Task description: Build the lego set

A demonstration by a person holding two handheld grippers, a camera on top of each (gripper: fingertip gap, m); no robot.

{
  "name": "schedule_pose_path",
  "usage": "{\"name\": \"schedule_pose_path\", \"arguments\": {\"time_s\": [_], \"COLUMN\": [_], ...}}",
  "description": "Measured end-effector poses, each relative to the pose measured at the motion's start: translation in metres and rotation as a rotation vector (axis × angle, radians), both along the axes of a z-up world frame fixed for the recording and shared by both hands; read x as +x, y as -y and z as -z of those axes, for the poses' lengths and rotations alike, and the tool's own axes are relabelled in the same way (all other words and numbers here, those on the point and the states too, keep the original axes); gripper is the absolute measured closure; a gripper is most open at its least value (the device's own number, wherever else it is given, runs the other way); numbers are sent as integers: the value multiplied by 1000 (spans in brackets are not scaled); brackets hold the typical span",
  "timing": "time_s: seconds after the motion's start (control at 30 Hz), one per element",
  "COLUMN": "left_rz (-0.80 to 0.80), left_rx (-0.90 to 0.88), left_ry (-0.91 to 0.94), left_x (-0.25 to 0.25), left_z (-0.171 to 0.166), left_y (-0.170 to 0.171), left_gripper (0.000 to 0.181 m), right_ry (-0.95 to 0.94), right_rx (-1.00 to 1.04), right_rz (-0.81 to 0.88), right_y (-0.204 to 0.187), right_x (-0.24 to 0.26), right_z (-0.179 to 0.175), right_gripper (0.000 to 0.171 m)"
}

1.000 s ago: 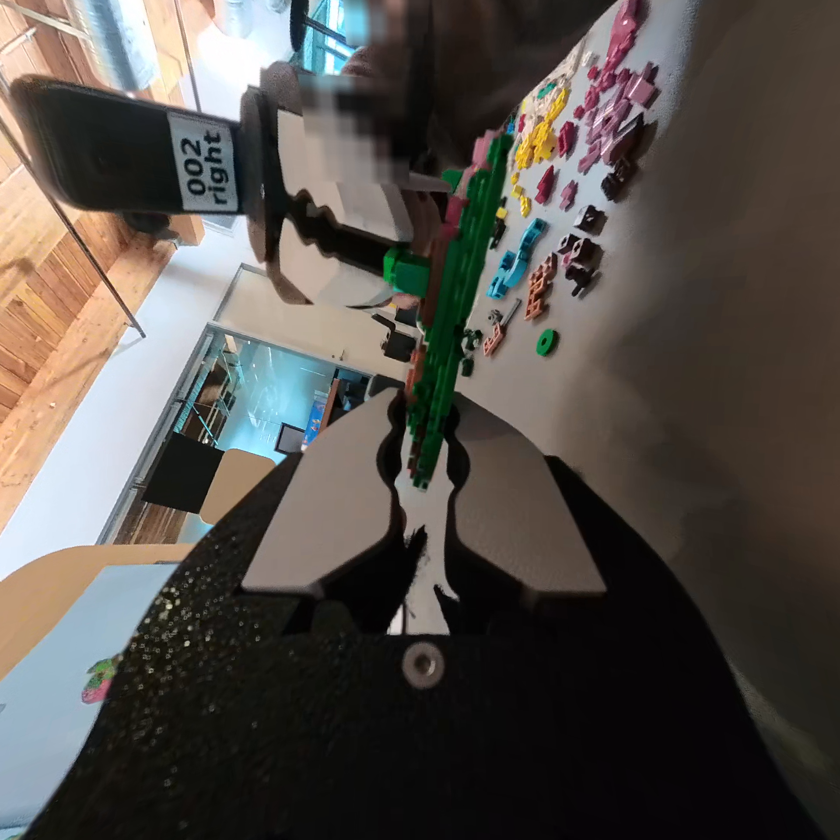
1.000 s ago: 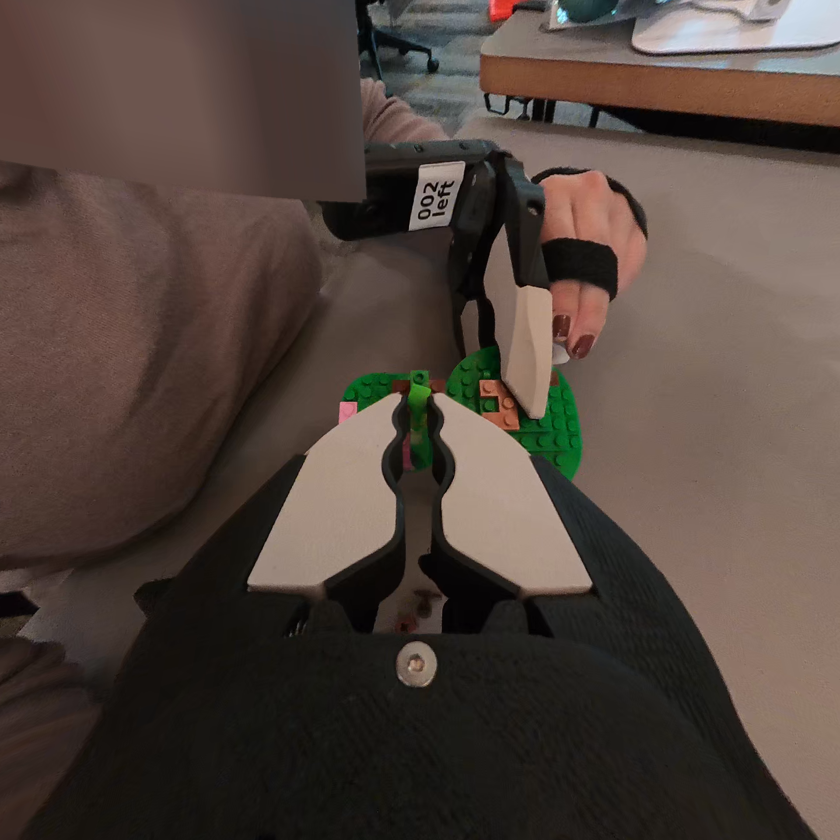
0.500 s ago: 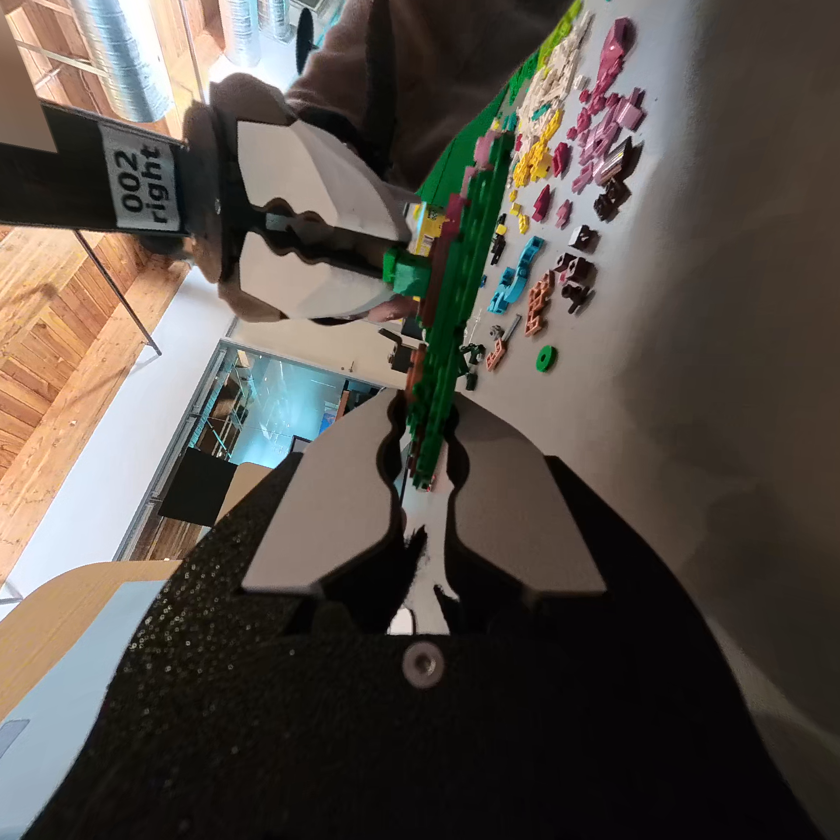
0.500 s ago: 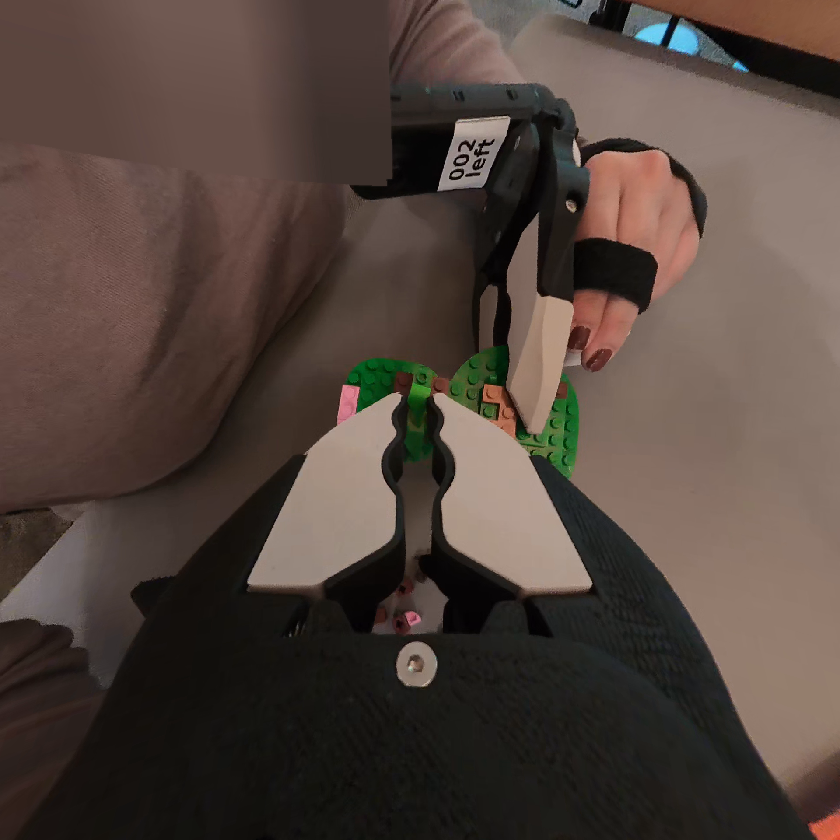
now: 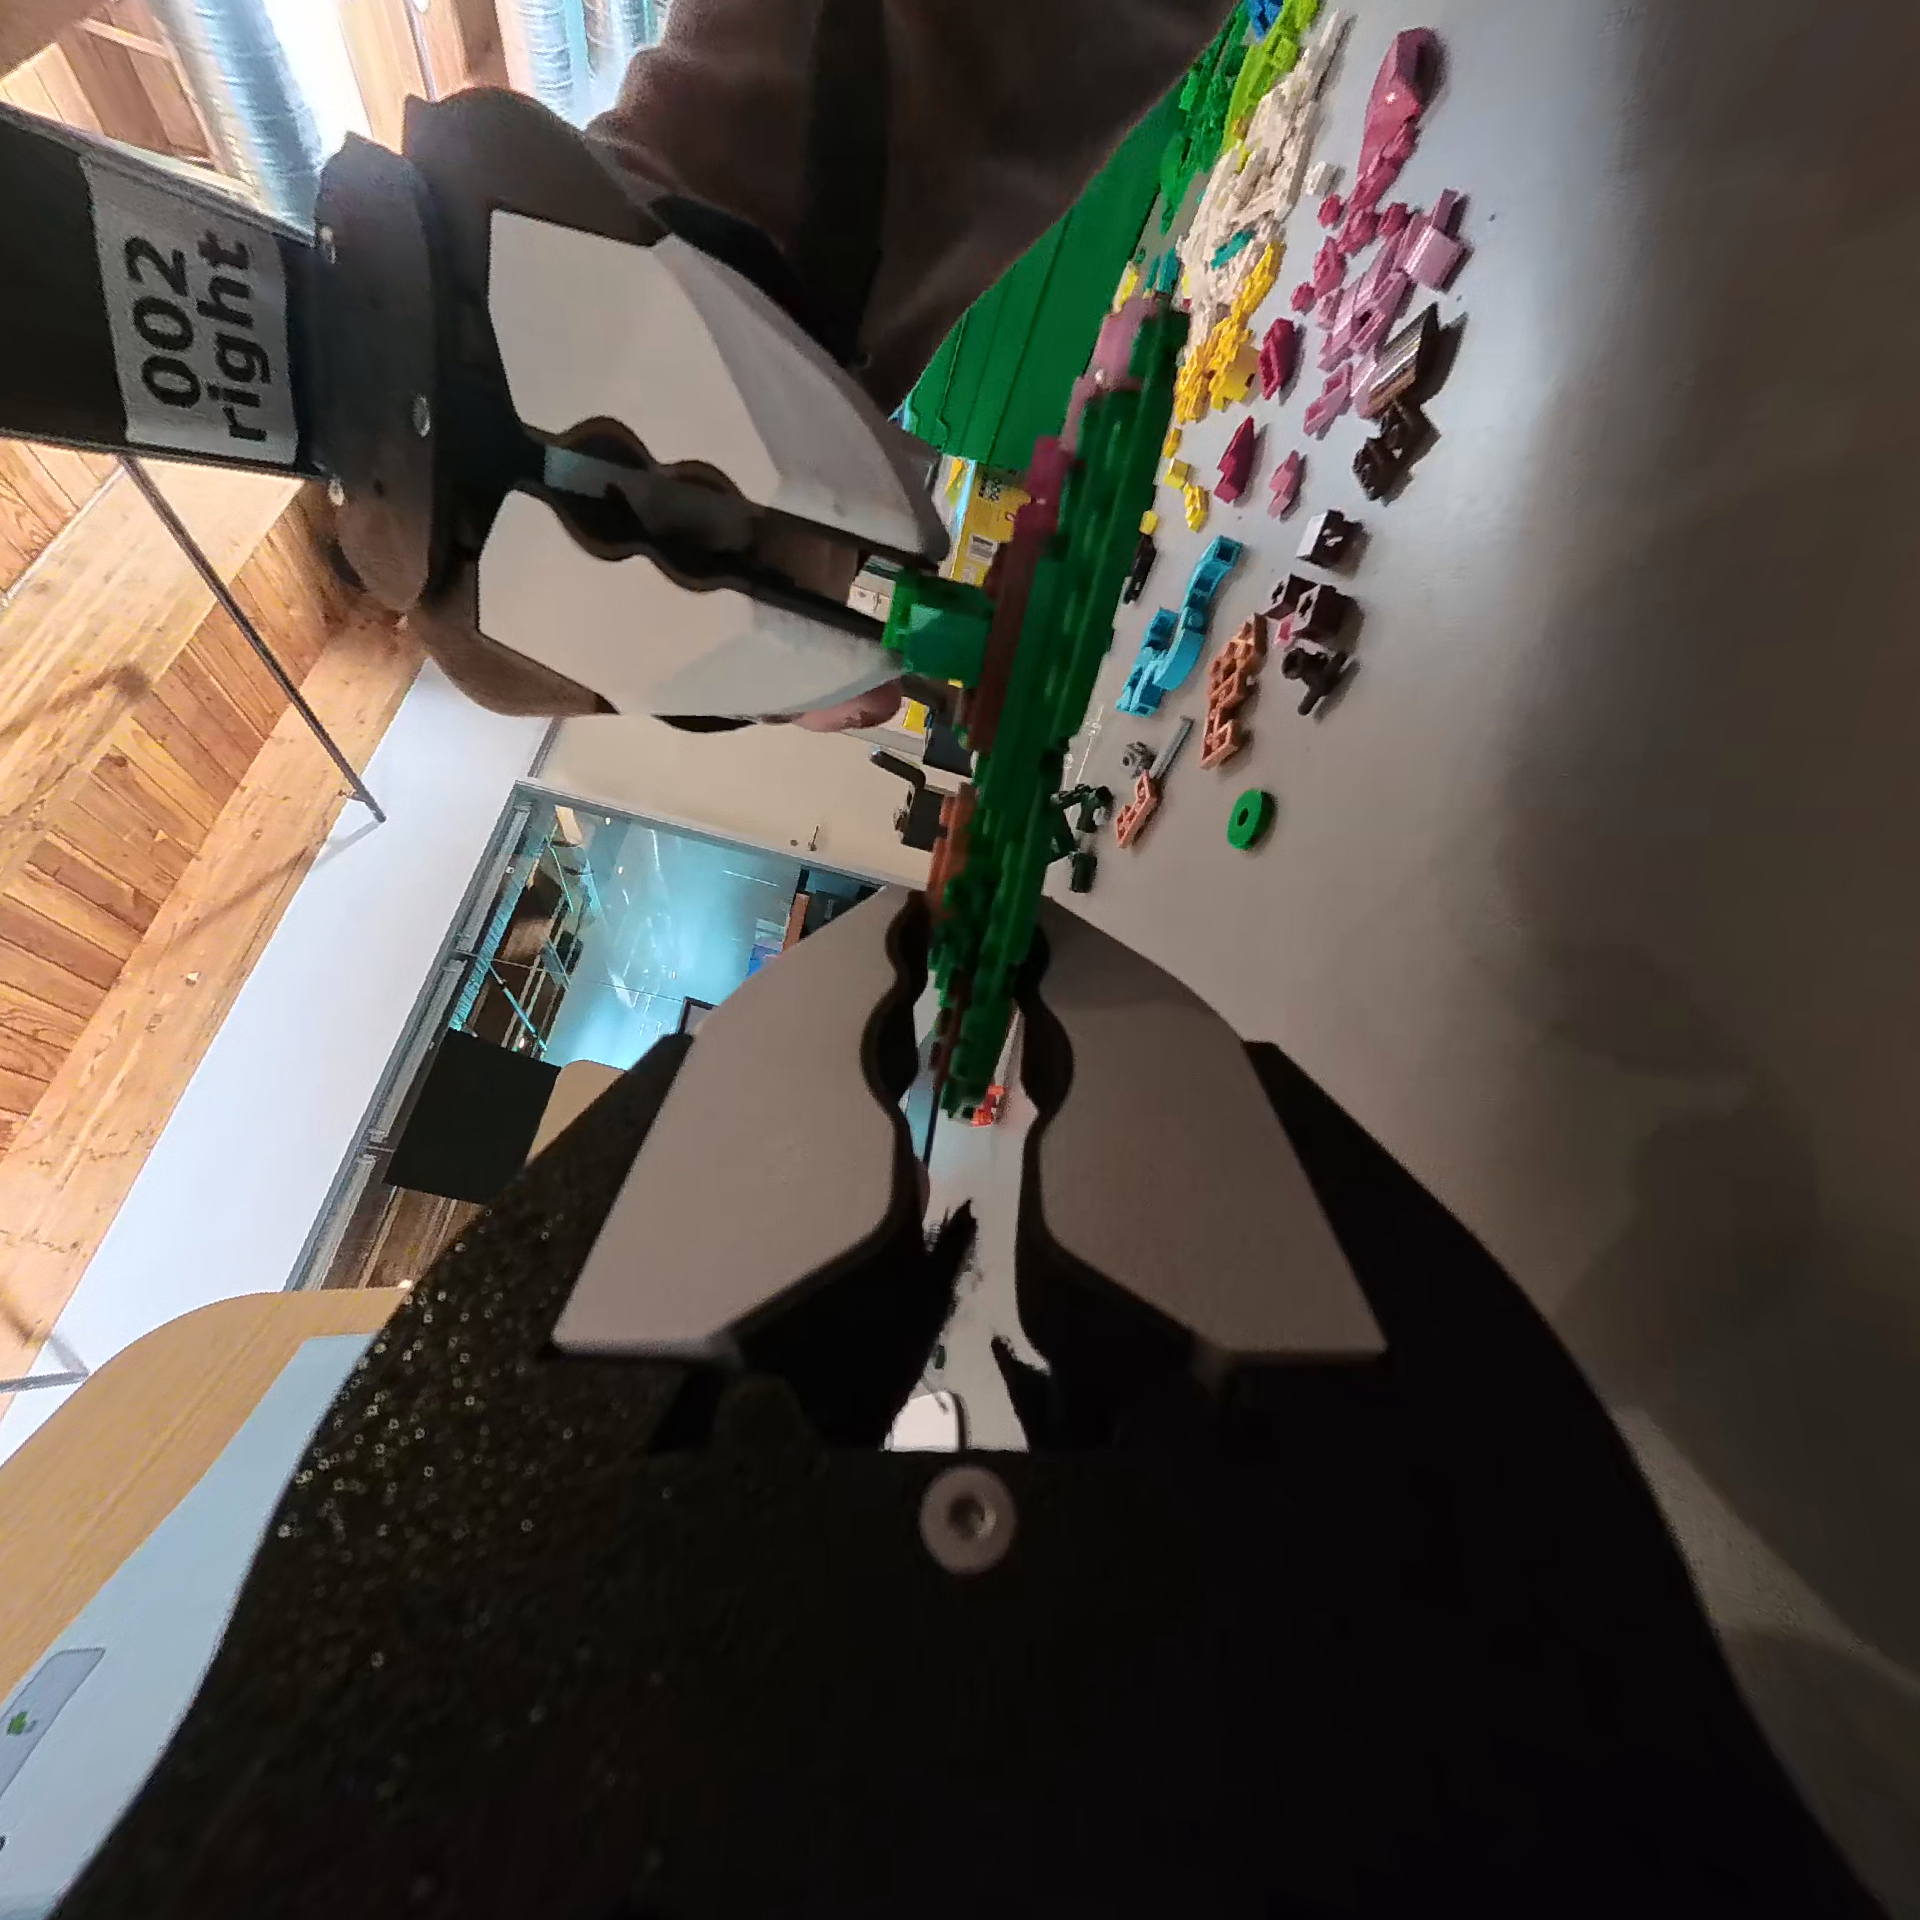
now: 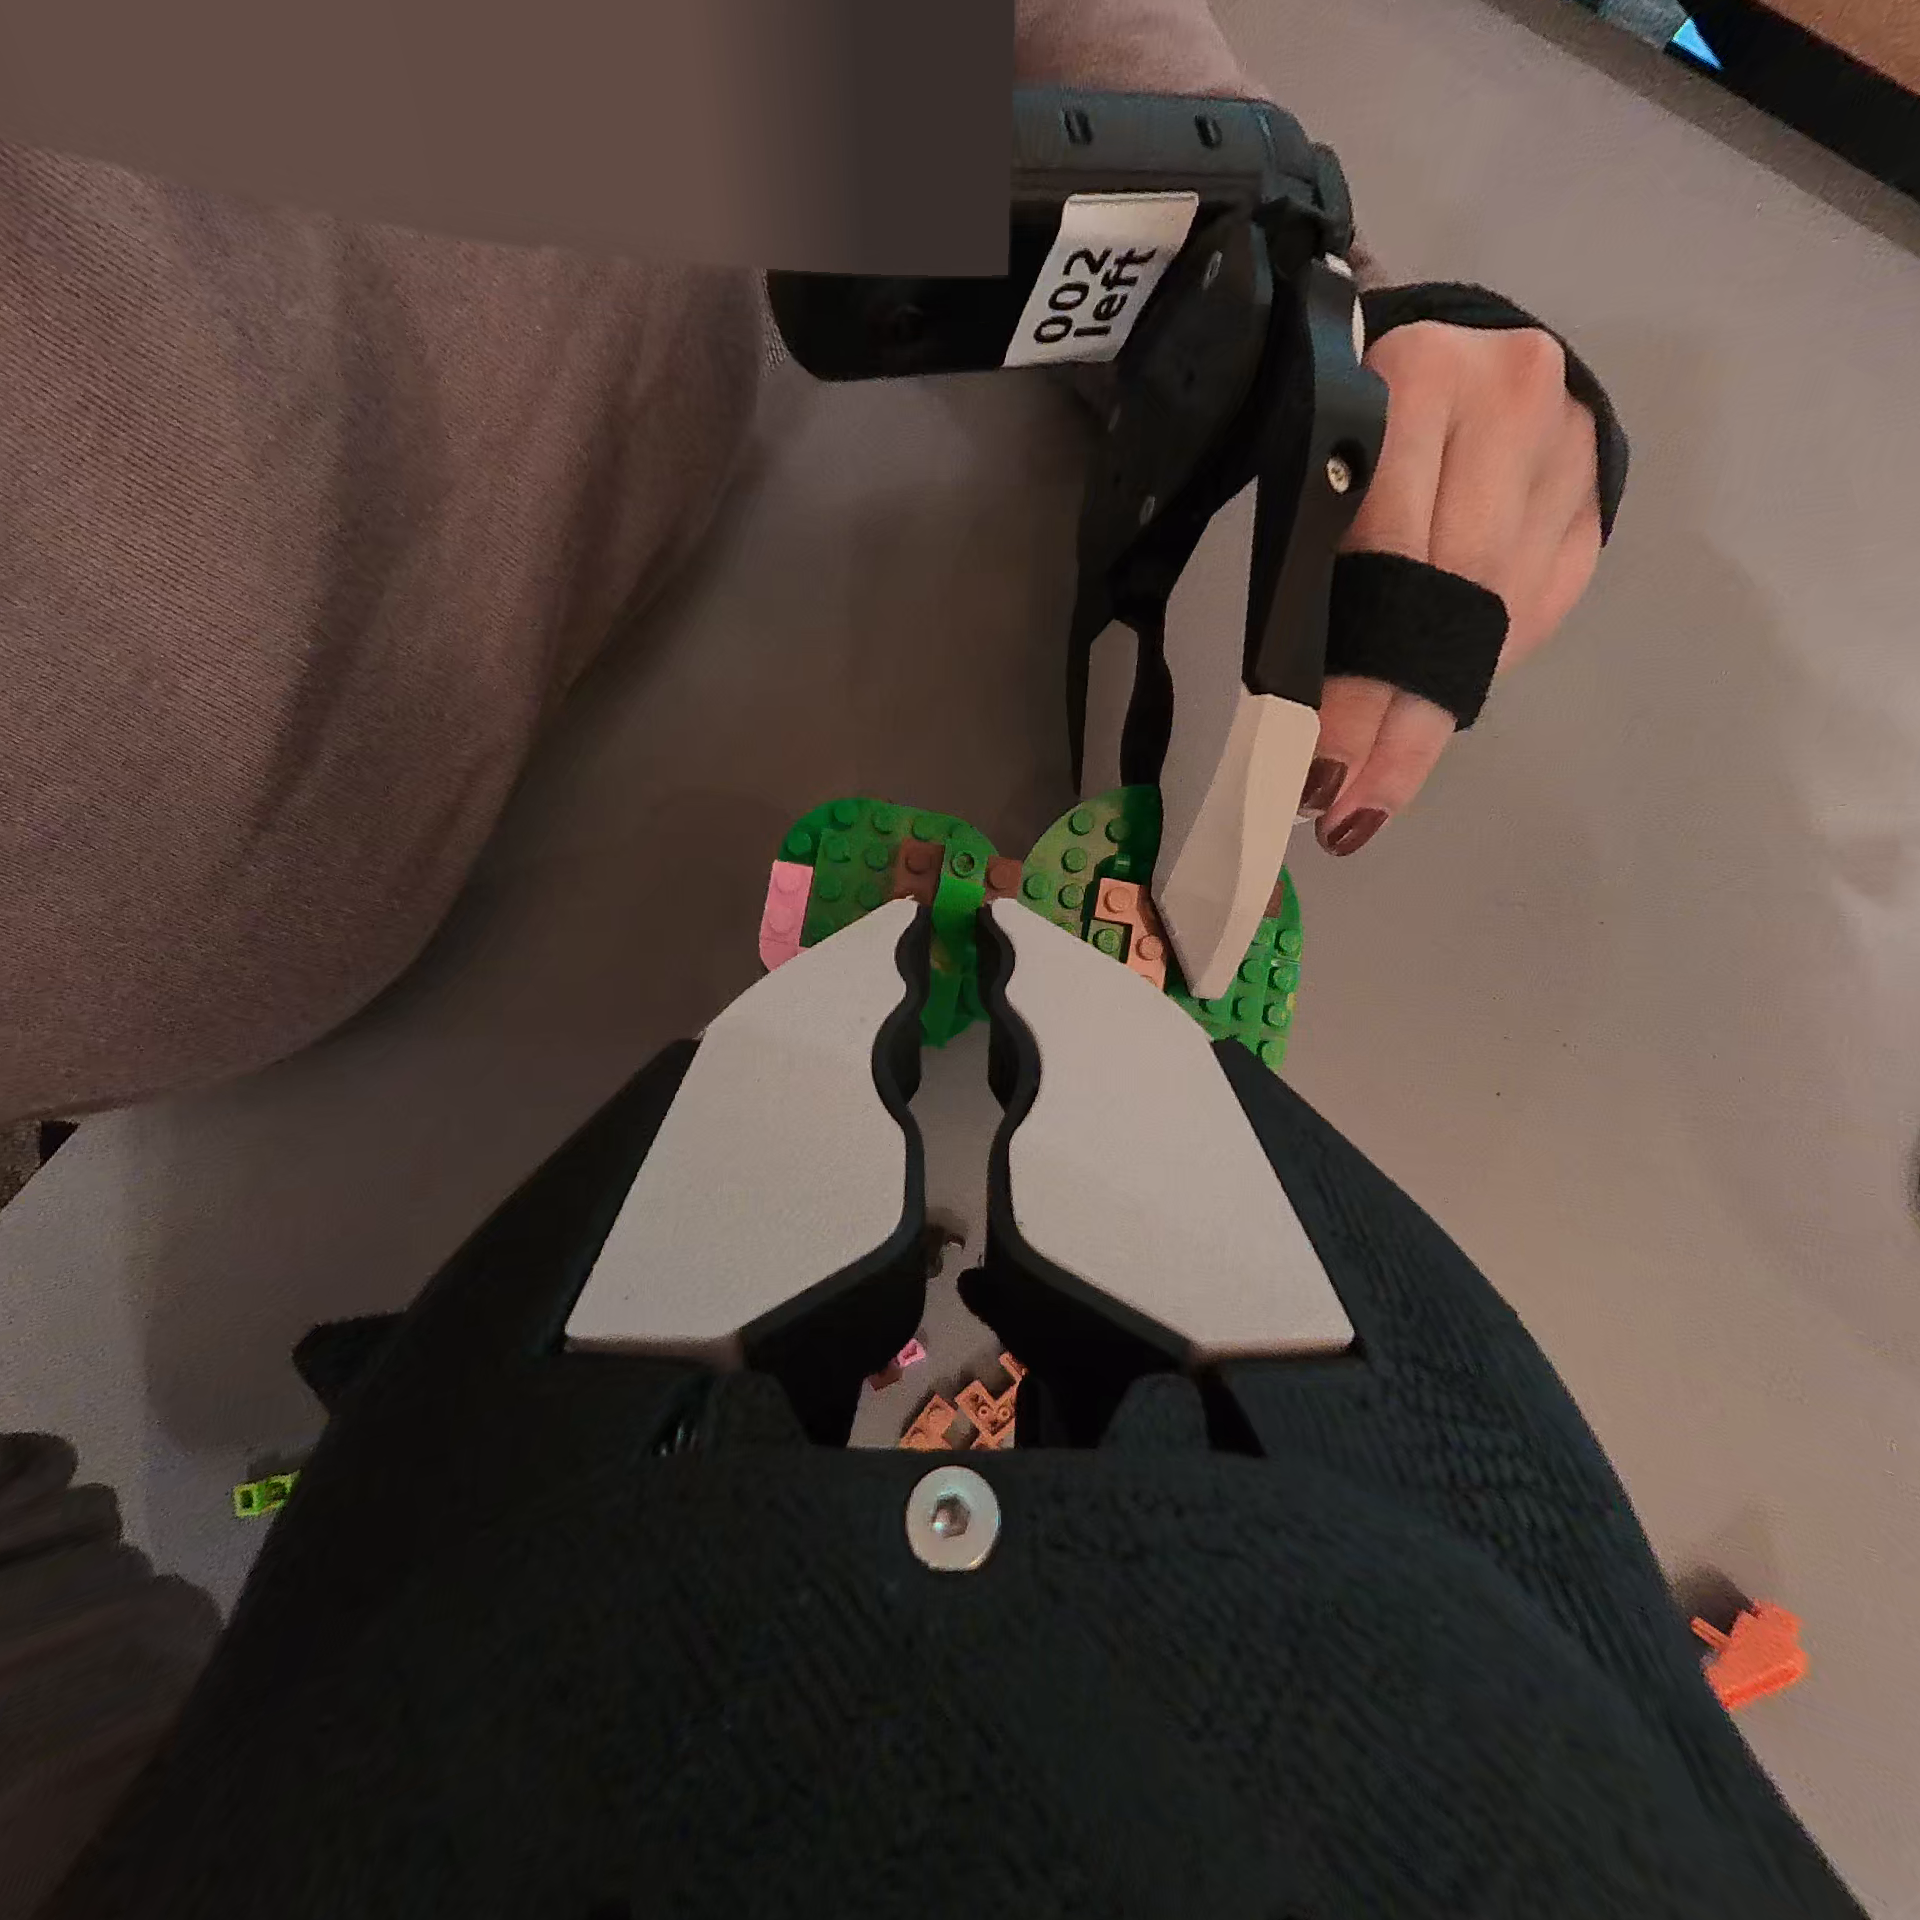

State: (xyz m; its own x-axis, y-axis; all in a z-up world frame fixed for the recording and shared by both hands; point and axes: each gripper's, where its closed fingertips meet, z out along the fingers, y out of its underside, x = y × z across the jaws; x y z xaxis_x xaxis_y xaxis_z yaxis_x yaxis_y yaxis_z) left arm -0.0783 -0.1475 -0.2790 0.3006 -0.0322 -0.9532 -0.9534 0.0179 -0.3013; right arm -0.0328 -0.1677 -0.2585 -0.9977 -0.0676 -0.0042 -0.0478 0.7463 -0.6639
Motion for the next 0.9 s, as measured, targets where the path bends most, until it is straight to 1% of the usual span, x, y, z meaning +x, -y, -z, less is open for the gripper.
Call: {"name": "schedule_pose_path", "arguments": {"time_s": [0.17,0.4,0.57,0.77,0.9], "left_rz": [6,21,19,10,14], "left_rx": [9,19,15,8,8], "left_ry": [-1,-1,24,37,37], "left_x": [2,6,5,2,4], "left_z": [-2,-4,-5,-3,-4], "left_y": [0,1,0,0,0], "left_gripper": [167,167,167,167,167], "right_ry": [-3,12,-19,-29,-98], "right_rx": [-8,-15,21,79,73], "right_rz": [-15,-82,-79,-17,-63], "right_y": [0,2,4,2,2], "right_x": [1,7,5,2,4], "right_z": [-2,-4,-3,-2,-2], "right_gripper": [165,165,165,165,165]}}
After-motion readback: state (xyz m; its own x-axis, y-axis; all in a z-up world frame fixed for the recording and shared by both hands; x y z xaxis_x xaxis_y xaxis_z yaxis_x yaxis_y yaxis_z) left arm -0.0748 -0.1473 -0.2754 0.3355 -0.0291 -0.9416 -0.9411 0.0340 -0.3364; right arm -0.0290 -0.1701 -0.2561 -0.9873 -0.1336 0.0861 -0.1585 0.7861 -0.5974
